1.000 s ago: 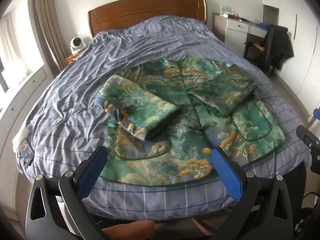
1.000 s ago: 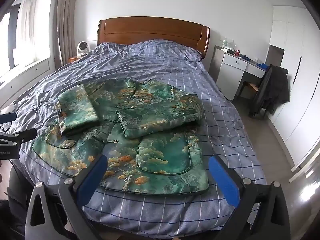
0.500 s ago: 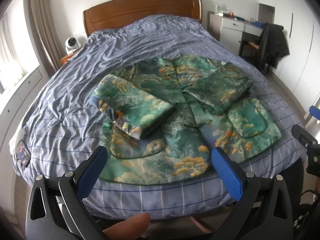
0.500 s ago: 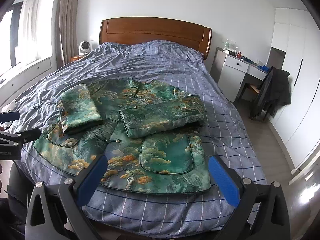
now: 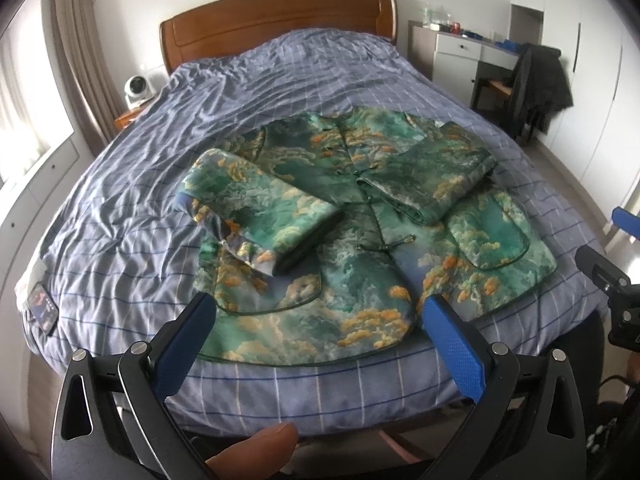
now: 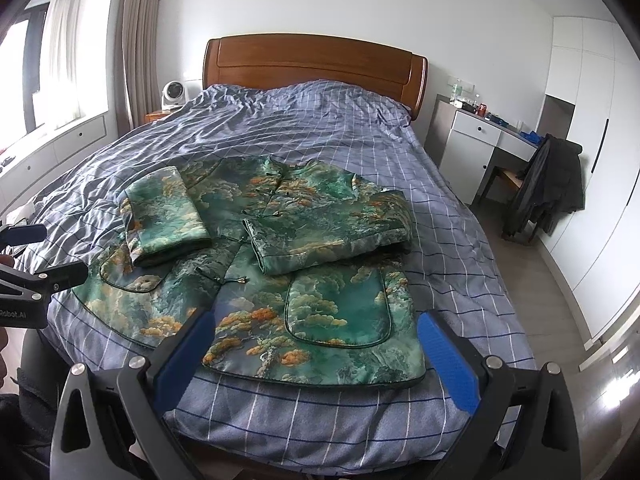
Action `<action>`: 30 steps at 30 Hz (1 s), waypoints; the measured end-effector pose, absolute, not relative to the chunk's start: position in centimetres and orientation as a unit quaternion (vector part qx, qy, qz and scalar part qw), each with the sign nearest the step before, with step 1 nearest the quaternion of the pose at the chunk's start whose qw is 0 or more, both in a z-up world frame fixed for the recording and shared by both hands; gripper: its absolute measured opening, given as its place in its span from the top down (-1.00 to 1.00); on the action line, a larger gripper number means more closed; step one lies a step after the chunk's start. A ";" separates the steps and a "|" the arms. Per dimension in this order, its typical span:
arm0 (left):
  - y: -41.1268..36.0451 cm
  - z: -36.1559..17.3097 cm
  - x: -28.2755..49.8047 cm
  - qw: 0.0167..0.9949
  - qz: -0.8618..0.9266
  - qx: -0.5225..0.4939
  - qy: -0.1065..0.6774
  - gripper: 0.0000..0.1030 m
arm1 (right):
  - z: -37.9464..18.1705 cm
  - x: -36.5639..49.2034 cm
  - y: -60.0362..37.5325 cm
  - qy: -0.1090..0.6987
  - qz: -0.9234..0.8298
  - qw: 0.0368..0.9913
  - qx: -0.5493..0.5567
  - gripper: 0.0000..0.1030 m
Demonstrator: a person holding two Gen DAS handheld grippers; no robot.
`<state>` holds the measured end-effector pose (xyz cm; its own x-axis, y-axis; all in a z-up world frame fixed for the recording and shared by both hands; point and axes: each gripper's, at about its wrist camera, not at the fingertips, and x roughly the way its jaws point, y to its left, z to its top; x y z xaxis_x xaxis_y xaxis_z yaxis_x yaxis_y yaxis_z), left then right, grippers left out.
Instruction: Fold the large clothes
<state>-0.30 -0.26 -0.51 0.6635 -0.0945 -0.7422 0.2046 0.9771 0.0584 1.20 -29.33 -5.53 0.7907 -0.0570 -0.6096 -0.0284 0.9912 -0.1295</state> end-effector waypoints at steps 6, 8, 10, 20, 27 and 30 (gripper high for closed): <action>-0.3 -0.4 -0.2 0.911 -0.079 0.071 0.399 -0.99 | -5.6 0.9 -29.2 0.325 -0.006 0.944 -0.062 -1.00; -0.3 -0.2 -0.3 0.911 -0.078 0.071 0.398 -0.99 | -5.5 0.7 -29.3 0.325 -0.009 0.944 -0.060 -1.00; -0.2 -0.1 -0.2 0.911 -0.078 0.070 0.398 -0.99 | -5.5 0.6 -29.3 0.326 -0.014 0.944 -0.058 -1.00; 0.2 0.2 -0.2 0.912 -0.072 0.069 0.397 -0.99 | -5.4 0.8 -29.3 0.325 -0.007 0.943 -0.068 -1.00; 0.4 -0.3 -0.2 0.911 -0.071 0.062 0.401 -0.99 | -5.4 0.8 -29.2 0.327 -0.005 0.943 -0.065 -1.00; 0.4 -0.4 -0.1 0.910 -0.069 0.063 0.403 -0.99 | -5.4 0.8 -29.2 0.327 -0.005 0.943 -0.065 -1.00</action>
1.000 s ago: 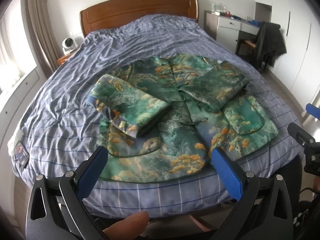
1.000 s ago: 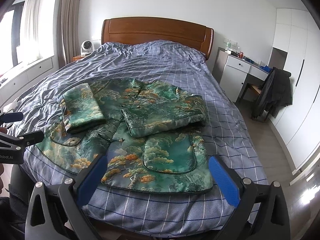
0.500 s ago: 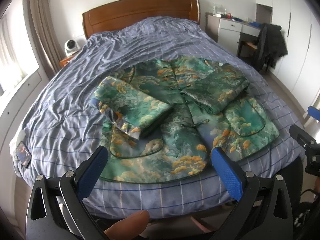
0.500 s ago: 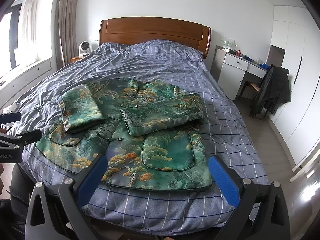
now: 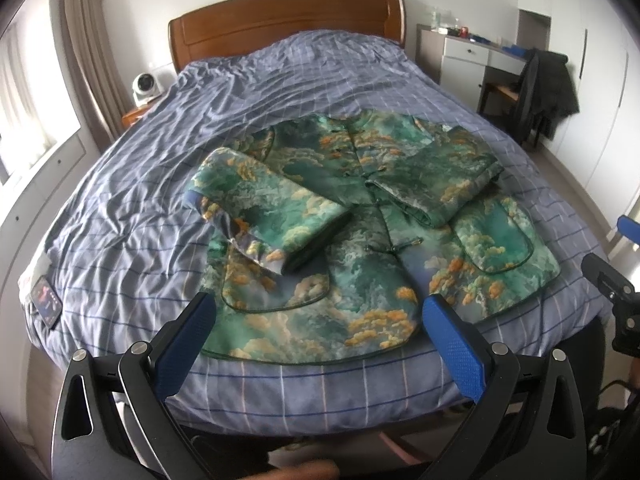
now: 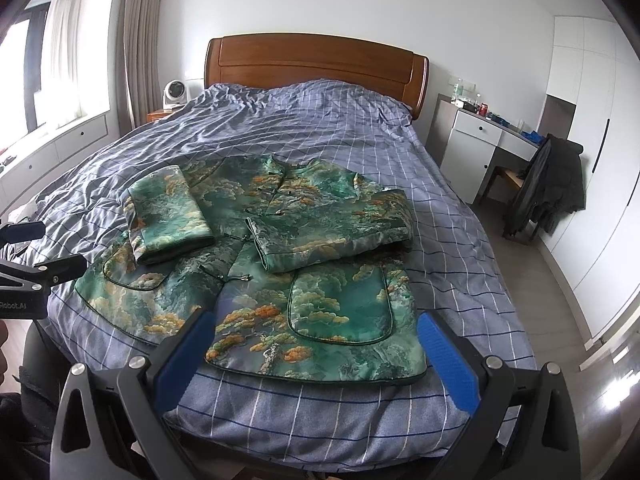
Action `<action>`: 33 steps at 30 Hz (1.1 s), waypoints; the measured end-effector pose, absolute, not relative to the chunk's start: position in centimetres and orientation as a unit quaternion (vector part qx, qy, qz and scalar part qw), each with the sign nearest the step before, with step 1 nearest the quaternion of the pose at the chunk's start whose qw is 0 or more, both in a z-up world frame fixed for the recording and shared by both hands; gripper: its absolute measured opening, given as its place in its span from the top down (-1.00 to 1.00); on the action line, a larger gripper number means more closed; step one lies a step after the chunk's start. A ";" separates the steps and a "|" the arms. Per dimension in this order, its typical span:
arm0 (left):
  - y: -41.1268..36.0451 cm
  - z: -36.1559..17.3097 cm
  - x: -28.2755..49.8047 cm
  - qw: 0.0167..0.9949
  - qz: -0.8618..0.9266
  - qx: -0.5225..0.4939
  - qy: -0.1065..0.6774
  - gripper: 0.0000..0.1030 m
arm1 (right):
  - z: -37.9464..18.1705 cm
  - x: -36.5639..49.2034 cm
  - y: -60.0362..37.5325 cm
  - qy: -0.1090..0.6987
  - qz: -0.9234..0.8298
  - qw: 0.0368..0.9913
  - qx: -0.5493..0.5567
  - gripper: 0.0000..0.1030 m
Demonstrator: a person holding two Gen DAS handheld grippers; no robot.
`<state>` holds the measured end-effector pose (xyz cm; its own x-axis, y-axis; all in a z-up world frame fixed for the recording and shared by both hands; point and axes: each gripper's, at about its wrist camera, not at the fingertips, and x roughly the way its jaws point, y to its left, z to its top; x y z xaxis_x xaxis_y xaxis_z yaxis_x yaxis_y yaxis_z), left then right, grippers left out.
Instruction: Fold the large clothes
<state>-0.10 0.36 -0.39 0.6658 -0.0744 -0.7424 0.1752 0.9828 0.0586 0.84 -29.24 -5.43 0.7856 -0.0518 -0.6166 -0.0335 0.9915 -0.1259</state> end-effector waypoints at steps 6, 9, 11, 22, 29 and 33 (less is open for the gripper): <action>0.5 -0.6 -0.3 0.910 -0.066 0.060 0.404 -0.99 | -5.3 0.8 -29.3 0.326 -0.004 0.943 -0.062 -1.00; 0.6 -0.6 -0.3 0.911 -0.065 0.059 0.402 -0.99 | -5.3 0.9 -29.2 0.327 -0.005 0.943 -0.062 -1.00; 0.5 -0.6 -0.3 0.912 -0.066 0.060 0.401 -0.99 | -5.3 1.0 -29.2 0.328 -0.006 0.942 -0.063 -1.00; 0.5 -0.6 -0.3 0.913 -0.064 0.062 0.399 -0.99 | -5.6 1.2 -29.2 0.334 0.004 0.941 -0.052 -1.00; 0.5 -0.7 -0.4 0.914 -0.061 0.064 0.396 -0.99 | -5.8 1.2 -29.1 0.334 0.008 0.941 -0.052 -1.00; 0.5 -0.7 -0.4 0.914 -0.061 0.064 0.395 -0.99 | -5.9 1.0 -29.0 0.335 0.010 0.940 -0.055 -1.00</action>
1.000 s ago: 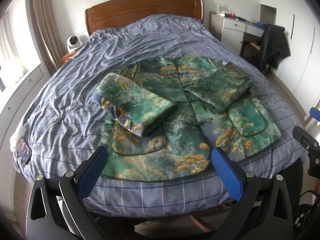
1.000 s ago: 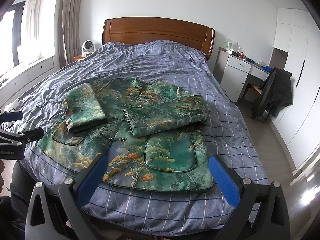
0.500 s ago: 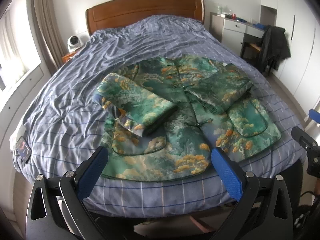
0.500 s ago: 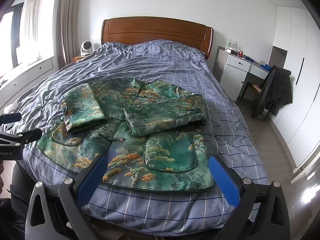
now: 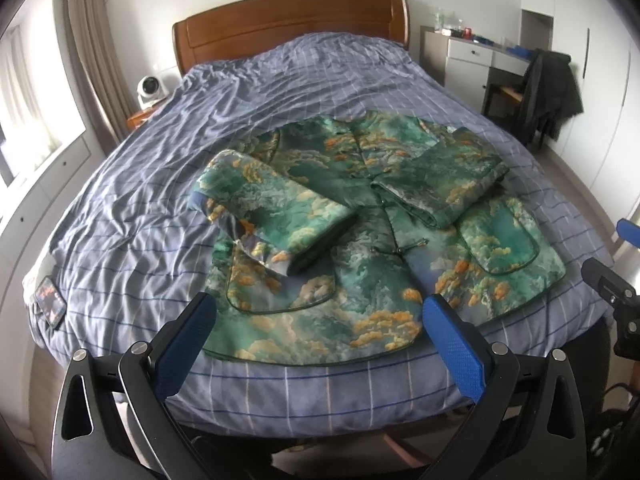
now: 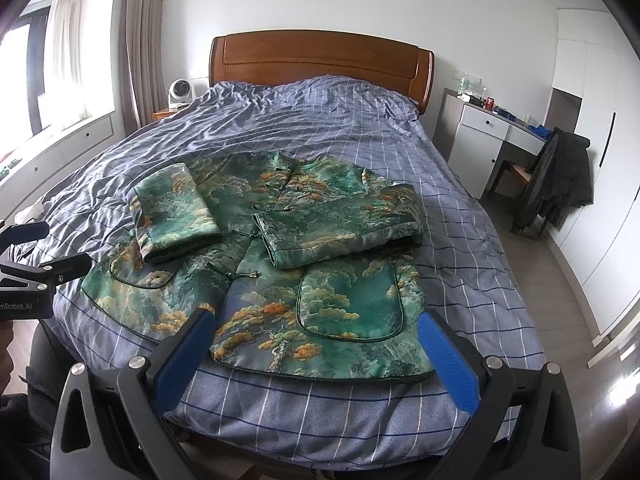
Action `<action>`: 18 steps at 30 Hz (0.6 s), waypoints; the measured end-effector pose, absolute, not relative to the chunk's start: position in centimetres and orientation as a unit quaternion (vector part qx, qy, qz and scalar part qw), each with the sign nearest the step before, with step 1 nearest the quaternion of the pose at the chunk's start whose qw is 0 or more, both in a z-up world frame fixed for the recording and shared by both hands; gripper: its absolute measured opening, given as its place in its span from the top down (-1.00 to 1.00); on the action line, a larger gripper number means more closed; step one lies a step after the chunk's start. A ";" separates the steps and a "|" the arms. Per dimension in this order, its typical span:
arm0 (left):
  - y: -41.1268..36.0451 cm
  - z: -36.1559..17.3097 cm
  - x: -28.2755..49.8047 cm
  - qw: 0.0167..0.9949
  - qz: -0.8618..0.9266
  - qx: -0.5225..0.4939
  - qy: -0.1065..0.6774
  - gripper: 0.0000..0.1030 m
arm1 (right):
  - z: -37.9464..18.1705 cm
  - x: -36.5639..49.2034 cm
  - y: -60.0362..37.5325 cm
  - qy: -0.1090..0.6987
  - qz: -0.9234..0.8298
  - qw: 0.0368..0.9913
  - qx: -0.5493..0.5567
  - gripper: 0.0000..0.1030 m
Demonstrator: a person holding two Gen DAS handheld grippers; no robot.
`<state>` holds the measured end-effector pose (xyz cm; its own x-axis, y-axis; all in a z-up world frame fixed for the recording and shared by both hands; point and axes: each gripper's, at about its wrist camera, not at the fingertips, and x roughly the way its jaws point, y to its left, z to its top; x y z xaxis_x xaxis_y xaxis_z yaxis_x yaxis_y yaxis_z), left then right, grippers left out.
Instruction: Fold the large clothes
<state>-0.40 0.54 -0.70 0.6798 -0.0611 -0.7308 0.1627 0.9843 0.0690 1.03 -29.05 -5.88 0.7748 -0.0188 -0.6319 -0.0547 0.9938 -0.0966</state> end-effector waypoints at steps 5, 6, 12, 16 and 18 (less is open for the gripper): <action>0.5 -0.7 -0.4 0.914 -0.060 0.064 0.396 -0.99 | -5.8 1.0 -29.1 0.336 0.013 0.940 -0.052 -1.00; 0.5 -0.7 -0.4 0.914 -0.060 0.063 0.396 -0.99 | -5.9 1.1 -29.1 0.336 0.015 0.940 -0.048 -1.00; 0.5 -0.7 -0.4 0.914 -0.060 0.064 0.397 -0.99 | -5.7 1.0 -29.3 0.331 0.013 0.943 -0.040 -1.00; 0.6 -0.7 -0.5 0.914 -0.060 0.065 0.396 -0.99 | -5.7 1.0 -29.5 0.332 0.015 0.943 -0.038 -1.00; 0.5 -0.7 -0.5 0.914 -0.060 0.065 0.396 -0.99 | -5.7 1.1 -29.6 0.331 0.010 0.943 -0.037 -1.00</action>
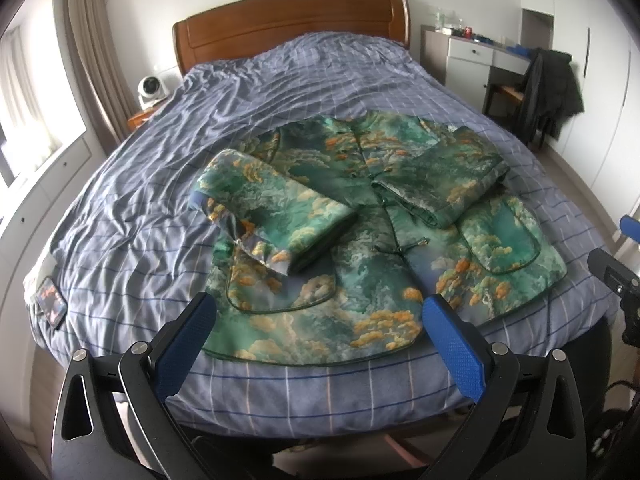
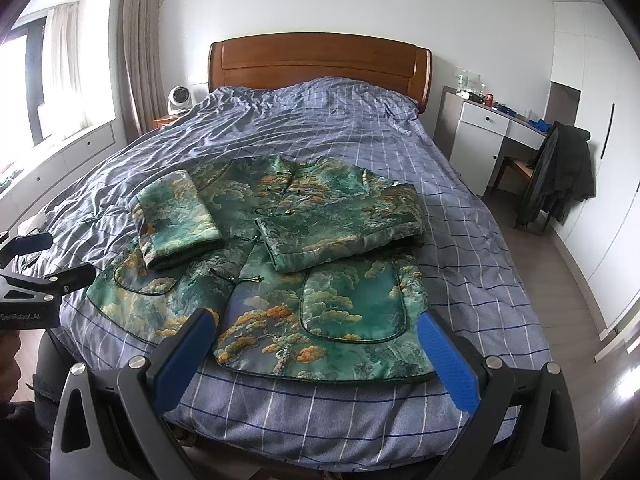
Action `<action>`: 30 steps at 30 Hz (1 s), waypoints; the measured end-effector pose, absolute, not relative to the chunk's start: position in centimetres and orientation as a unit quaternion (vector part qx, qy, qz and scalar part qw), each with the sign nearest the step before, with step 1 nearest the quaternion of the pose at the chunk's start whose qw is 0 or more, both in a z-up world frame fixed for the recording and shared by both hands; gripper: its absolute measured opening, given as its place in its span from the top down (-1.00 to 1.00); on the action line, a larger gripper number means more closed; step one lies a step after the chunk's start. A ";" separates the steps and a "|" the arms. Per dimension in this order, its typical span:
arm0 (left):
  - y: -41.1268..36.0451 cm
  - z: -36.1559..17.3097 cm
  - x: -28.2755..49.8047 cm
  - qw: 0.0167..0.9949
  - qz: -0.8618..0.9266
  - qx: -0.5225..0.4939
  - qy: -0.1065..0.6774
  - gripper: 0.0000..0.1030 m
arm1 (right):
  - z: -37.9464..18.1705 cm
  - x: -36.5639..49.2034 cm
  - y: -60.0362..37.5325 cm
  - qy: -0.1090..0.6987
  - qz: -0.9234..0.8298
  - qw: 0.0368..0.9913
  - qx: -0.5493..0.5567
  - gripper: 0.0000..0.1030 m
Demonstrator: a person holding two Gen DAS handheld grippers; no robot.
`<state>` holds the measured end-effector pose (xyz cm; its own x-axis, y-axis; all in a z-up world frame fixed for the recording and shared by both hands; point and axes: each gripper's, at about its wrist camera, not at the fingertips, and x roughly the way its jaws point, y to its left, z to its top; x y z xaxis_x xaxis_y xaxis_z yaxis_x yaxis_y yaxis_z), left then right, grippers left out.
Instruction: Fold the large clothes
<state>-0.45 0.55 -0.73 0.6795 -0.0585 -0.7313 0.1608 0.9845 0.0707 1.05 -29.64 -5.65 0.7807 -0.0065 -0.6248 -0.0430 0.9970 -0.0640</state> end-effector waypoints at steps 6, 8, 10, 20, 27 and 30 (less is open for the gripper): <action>0.5 -0.7 -0.5 0.914 -0.060 0.065 0.396 -0.99 | -5.8 1.1 -29.7 0.332 -0.007 0.942 -0.055 -1.00; 0.6 -0.7 -0.5 0.914 -0.058 0.067 0.396 -0.99 | -5.7 1.0 -29.8 0.327 -0.001 0.944 -0.049 -1.00; 0.9 -0.8 -0.5 0.915 -0.053 0.069 0.395 -0.99 | -5.4 0.9 -30.0 0.316 0.002 0.948 -0.045 -1.00; 1.1 -1.1 -0.3 0.913 -0.049 0.069 0.399 -0.99 | -5.8 1.9 -29.6 0.323 0.065 0.942 -0.064 -1.00; 1.0 -0.9 -0.4 0.914 -0.046 0.064 0.398 -0.99 | -6.5 7.3 -30.2 0.360 0.116 0.922 -0.085 -1.00; 1.1 -0.8 -0.5 0.914 -0.043 0.058 0.398 -0.99 | -9.0 12.0 -29.3 0.368 0.134 0.905 -0.162 -1.00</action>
<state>-0.53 1.13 -0.83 0.6791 -0.0334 -0.7333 0.1256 0.9895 0.0713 11.98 -29.31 -9.05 0.6924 0.1237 -0.7108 -0.3630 0.9111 -0.1951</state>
